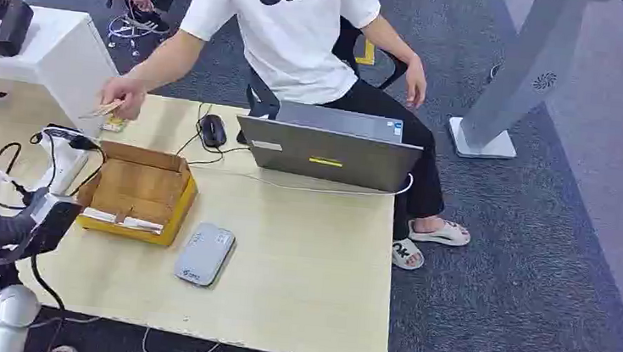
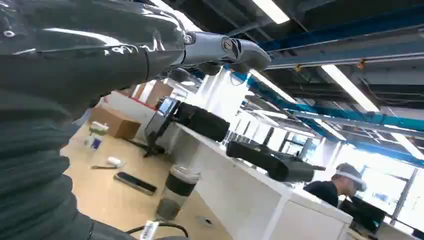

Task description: Pass the card to the sensor for recognition and then transmit it.

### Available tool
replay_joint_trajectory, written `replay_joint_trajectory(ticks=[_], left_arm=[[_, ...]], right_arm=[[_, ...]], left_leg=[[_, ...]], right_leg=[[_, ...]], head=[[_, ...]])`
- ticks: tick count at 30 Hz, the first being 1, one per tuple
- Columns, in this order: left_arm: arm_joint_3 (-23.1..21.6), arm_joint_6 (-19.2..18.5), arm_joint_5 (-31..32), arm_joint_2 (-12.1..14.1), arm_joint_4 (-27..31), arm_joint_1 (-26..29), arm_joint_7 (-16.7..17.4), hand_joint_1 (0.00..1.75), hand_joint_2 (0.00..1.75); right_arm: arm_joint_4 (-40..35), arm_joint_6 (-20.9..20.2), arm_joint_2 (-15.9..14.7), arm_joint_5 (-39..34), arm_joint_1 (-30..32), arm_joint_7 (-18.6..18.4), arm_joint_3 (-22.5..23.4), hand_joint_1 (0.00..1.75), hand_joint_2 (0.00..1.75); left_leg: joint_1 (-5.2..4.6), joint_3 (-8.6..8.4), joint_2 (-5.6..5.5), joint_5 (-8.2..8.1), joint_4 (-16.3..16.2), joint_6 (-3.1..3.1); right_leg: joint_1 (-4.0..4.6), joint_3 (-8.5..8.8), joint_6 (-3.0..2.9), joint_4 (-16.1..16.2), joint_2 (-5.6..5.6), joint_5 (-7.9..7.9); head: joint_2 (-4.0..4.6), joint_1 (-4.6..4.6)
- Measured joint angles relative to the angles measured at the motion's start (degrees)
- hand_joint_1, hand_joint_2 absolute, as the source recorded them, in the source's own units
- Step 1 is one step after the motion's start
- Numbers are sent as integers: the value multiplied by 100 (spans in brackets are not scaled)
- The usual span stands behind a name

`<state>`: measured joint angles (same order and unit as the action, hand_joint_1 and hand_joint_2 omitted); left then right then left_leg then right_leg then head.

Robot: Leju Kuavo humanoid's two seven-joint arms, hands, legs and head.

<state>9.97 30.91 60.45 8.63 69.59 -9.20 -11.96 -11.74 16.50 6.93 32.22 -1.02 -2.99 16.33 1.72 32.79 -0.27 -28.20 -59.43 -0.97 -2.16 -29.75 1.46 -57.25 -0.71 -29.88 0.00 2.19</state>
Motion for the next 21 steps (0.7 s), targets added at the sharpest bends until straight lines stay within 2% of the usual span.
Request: replay_joint_trajectory(ticks=[6, 13, 14, 15, 21], left_arm=[[-549, -88, 455, 11, -42, -388, 343, 0, 175], [-1021, -42, 652, -46, -42, -559, 435, 0, 175], [-1062, -37, 654, -57, -42, -568, 448, 42, 175], [-1113, -33, 656, -79, -42, -578, 459, 175, 175], [-1268, -24, 656, -144, -42, -581, 462, 175, 175]], right_arm=[[0, -42, -9, 90, -16, -42, -4, 0, 175], [0, -74, -11, 149, -28, -83, -4, 0, 175], [0, -72, -11, 155, -28, -96, -4, 0, 175], [0, -72, -11, 157, -27, -96, -4, 0, 175], [0, -72, -11, 170, -28, -94, -4, 0, 175]], left_leg=[[0, 1, 1, 1, -2, -2], [0, 0, 4, 1, -2, -2], [0, 0, 4, 1, -2, -2], [0, 0, 4, 1, -2, -2], [0, 1, 4, 1, -2, -2]], right_leg=[[0, -1, 0, 0, -2, 2], [0, -4, -1, 0, -5, 3], [0, -4, -1, 0, -5, 3], [0, -4, -1, 0, -5, 3], [0, -4, -1, 0, -5, 3]], head=[[0, 2], [0, 2], [0, 0], [0, 2], [0, 0]])
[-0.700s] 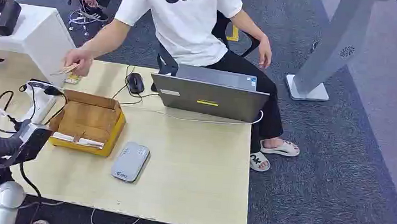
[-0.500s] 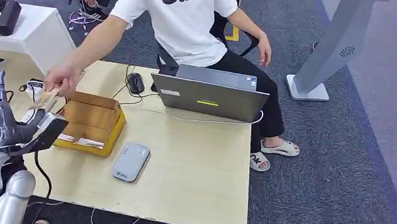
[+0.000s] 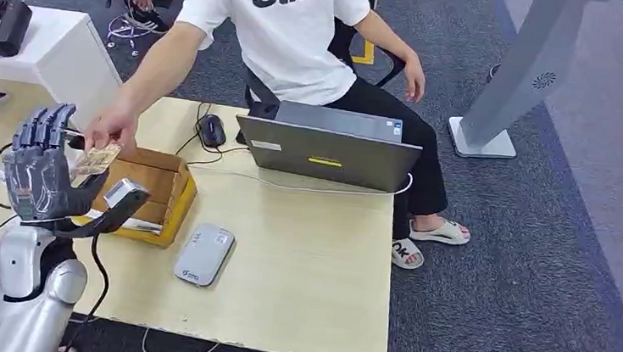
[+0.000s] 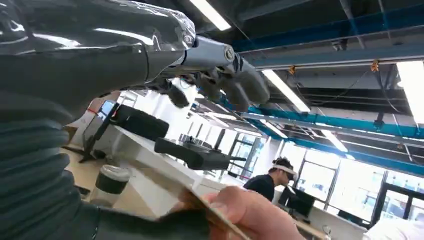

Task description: Pass the card to the sensor for recognition and then transmit it.

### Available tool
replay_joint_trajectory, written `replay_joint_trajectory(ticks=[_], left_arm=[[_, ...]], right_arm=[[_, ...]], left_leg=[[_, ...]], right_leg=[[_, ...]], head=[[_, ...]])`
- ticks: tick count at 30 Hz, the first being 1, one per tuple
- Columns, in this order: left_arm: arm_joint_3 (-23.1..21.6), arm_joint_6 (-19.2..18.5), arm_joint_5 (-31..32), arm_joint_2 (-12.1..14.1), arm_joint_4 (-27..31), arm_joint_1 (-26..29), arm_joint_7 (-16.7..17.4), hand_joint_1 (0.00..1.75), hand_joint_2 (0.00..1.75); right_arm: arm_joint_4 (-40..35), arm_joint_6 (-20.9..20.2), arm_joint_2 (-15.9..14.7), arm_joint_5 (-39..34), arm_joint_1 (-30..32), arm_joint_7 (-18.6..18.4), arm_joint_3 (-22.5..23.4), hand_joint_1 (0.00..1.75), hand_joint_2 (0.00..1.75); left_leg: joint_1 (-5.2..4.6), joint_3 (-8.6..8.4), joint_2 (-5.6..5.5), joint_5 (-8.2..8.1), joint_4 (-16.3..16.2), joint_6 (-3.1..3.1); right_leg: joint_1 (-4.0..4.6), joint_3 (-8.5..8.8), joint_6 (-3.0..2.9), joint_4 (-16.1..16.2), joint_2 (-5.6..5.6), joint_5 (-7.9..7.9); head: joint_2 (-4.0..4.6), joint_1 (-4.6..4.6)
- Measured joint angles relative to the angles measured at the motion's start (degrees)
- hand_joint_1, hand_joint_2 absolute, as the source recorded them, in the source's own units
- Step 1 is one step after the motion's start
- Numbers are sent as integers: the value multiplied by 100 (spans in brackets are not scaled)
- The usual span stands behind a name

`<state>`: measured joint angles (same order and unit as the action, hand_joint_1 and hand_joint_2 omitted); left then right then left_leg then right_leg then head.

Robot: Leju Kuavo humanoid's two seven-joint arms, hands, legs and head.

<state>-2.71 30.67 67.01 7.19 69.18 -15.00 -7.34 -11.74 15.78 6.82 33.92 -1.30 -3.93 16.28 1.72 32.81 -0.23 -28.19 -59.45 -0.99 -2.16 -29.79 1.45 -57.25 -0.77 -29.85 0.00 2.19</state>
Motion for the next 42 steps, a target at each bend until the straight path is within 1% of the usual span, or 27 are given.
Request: replay_joint_trajectory(ticks=[18, 23, 28, 39, 42], left_arm=[[-149, -70, -52, 2, 0, 35, 57, 175, 175], [-214, -209, -109, -4, 2, 92, -33, 175, 175], [-544, -572, -85, -90, 13, 225, -70, 175, 175], [-1289, -1069, -51, -310, 7, 483, -72, 175, 175], [-1473, -1230, 35, -328, -42, 532, -2, 175, 175]], right_arm=[[2, -18, 0, 22, 2, 17, 0, 0, 175], [4, -20, 2, 31, 4, 42, 2, 0, 175], [9, -26, 4, 112, 4, 17, 2, 0, 175], [11, -28, 13, 227, 4, -2, 4, 0, 175], [11, -35, 24, 273, 4, -11, 11, 0, 175]], left_leg=[[0, 3, -1, 0, 0, 0], [0, 2, -1, 0, 0, 0], [-1, 3, -1, 0, 0, 0], [-1, 3, -1, 0, 0, 0], [-1, 3, -2, 0, 0, 0]], right_leg=[[0, -1, 0, 0, -1, 0], [0, -1, 0, 0, -1, 0], [-1, -1, 0, 0, 0, 0], [-1, -2, 0, 0, 0, 0], [-1, -1, 0, 0, 0, 0]], head=[[0, 0], [0, 2], [0, 2], [0, 2], [0, 2]])
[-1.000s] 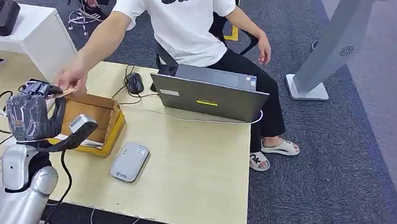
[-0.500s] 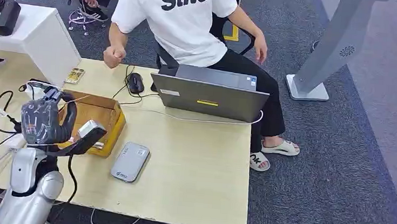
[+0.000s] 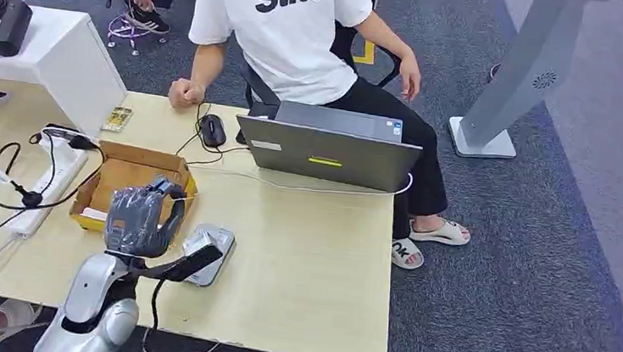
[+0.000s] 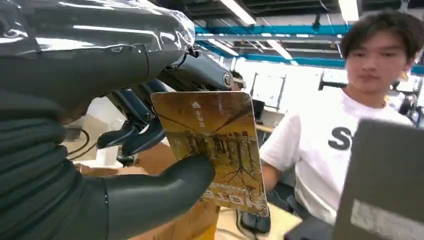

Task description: Pass the card to the sensor for recognition and then transmit it.

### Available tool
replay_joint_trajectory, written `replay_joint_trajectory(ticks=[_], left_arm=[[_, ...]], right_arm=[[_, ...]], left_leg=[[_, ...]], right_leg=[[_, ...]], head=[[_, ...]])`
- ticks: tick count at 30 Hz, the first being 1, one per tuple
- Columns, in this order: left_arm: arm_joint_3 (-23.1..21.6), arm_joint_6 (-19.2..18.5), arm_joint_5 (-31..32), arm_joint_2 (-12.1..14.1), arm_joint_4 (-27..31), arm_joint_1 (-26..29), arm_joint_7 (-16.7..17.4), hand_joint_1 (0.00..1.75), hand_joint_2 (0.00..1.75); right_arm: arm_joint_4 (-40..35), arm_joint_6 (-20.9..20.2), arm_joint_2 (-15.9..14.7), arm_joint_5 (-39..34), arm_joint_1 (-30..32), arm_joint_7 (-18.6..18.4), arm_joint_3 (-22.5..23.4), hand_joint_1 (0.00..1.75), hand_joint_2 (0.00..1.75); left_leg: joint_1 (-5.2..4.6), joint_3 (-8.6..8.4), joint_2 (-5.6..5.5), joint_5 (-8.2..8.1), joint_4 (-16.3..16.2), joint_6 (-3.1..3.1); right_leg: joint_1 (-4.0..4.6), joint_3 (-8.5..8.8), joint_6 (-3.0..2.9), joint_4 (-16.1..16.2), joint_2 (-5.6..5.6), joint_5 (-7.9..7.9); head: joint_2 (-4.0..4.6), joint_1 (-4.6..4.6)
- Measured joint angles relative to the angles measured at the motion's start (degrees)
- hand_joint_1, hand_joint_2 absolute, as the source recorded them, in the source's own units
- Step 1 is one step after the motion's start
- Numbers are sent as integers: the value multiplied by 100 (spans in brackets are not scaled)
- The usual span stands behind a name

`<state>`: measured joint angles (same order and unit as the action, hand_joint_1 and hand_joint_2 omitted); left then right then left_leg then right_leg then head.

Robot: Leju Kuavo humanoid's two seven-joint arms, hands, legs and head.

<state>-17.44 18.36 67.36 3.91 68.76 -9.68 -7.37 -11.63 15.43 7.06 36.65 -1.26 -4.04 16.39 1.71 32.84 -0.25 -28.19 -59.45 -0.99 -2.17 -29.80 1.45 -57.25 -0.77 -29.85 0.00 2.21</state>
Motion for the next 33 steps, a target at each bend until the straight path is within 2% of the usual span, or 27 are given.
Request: replay_joint_trajectory(ticks=[5, 10, 22, 33], left_arm=[[-180, -160, 143, 2, -162, 66, 153, 175, 175], [-247, -168, 287, 13, -357, 146, 324, 175, 175], [-252, -39, 604, 57, -1017, 216, 597, 175, 175], [-252, 194, 722, 44, -1414, 240, 638, 175, 175]], right_arm=[[0, 2, 26, 61, 3, -35, 13, 0, 175], [0, -7, 33, 131, 7, -50, 39, 0, 175], [0, -85, 42, 291, 7, -46, 52, 0, 175], [0, -85, 59, 367, 8, -57, 52, 0, 175]], left_leg=[[0, 1, 0, 0, 0, 0], [0, 1, 0, 0, 0, 0], [0, 2, 0, 0, 1, 0], [0, 2, 0, 0, 1, 0]], right_leg=[[0, 0, 0, 0, 0, 0], [0, 0, 0, 0, 0, 0], [0, 0, 0, 0, 0, 0], [0, 0, 0, 0, 1, -1]], head=[[0, 0], [0, -2], [0, -2], [0, -2]])
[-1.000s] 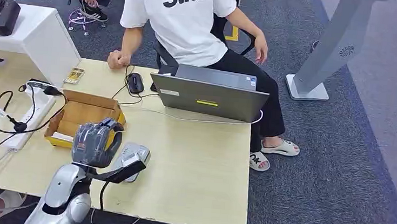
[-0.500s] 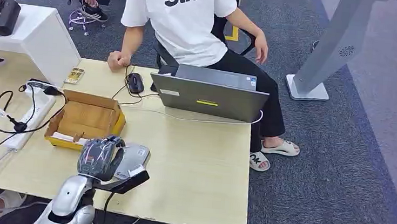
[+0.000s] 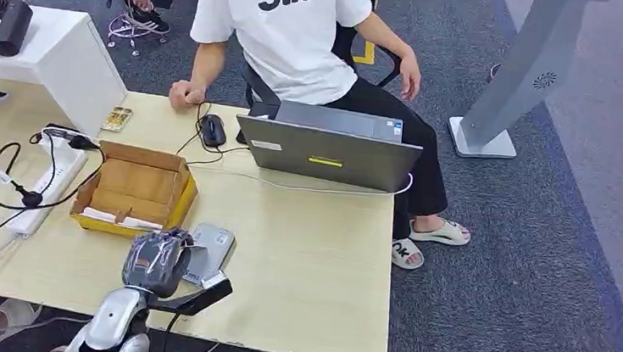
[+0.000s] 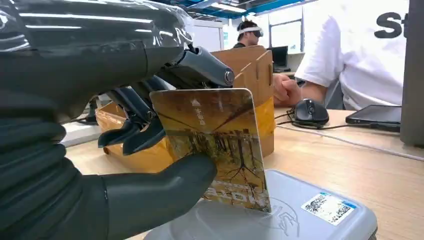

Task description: Pass the card to the sensor for recognition and then transmit it.

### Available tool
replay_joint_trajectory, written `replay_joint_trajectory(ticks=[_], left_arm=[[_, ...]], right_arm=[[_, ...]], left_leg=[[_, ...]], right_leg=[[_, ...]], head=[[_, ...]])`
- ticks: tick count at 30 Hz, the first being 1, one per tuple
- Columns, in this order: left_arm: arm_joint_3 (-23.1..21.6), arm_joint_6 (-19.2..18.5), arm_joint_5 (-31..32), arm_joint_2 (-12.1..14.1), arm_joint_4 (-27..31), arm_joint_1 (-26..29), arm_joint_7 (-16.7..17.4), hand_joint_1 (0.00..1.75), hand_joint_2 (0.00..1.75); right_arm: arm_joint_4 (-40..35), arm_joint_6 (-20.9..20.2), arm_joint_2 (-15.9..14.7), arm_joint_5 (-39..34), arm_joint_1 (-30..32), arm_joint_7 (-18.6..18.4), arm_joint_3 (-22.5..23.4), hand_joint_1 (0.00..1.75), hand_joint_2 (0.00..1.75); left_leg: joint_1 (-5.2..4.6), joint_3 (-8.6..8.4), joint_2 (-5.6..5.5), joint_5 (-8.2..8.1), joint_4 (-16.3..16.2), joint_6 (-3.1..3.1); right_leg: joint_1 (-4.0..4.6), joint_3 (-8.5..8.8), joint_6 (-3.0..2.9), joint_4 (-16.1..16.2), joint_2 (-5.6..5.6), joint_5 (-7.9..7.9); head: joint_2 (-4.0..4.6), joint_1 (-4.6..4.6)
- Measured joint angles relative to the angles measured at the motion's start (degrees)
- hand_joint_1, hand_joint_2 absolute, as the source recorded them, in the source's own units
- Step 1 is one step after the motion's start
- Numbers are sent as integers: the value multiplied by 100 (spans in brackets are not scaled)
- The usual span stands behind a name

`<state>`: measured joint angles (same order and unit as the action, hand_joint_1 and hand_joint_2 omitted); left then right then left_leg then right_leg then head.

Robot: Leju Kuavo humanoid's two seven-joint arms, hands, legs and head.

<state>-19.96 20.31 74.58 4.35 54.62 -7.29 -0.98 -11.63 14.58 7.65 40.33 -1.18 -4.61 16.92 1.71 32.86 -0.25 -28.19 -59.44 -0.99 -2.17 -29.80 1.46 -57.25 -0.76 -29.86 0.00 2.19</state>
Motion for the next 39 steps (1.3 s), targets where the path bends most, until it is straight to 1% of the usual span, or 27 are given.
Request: replay_joint_trajectory(ticks=[11, 17, 22, 28, 35, 39], left_arm=[[0, 155, 17, -46, -206, -9, -46, 175, 175], [22, 251, 59, 31, -166, -52, -20, 175, 175], [183, 122, 57, 334, 251, -193, 15, 175, 175], [417, 59, 137, 730, 791, -539, 37, 175, 175], [680, 61, 271, 1184, 1191, -914, 136, 175, 175], [776, 66, 269, 1353, 1359, -962, 133, 175, 175]], right_arm=[[2, -2, 15, 46, 0, -15, 0, 0, 175], [0, 0, 15, 50, 12, 31, 39, 0, 175], [2, 2, 17, 68, 35, 50, 122, 0, 175], [2, 2, 17, 107, 41, 63, 175, 0, 175], [2, 11, 17, 116, 45, 105, 249, 0, 175], [4, 33, 17, 179, 47, 59, 273, 0, 175]], left_leg=[[0, -2, -1, 0, 0, 0], [1, -2, -1, 2, 0, -2], [2, -1, -1, 2, 0, -2], [3, -1, -1, 3, 1, -3], [3, -1, 0, 3, 1, -3], [3, -1, 0, 3, 1, -3]], right_leg=[[0, 3, 0, 0, 1, 0], [1, 2, -1, 0, 1, 1], [3, -1, -1, -2, 0, 1], [4, 1, -1, -3, 1, 1], [4, 1, -1, -3, -1, 1], [3, 1, -1, -3, -1, 1]], head=[[0, 2], [0, 2], [0, 2], [0, 2], [0, 0], [0, 2]])
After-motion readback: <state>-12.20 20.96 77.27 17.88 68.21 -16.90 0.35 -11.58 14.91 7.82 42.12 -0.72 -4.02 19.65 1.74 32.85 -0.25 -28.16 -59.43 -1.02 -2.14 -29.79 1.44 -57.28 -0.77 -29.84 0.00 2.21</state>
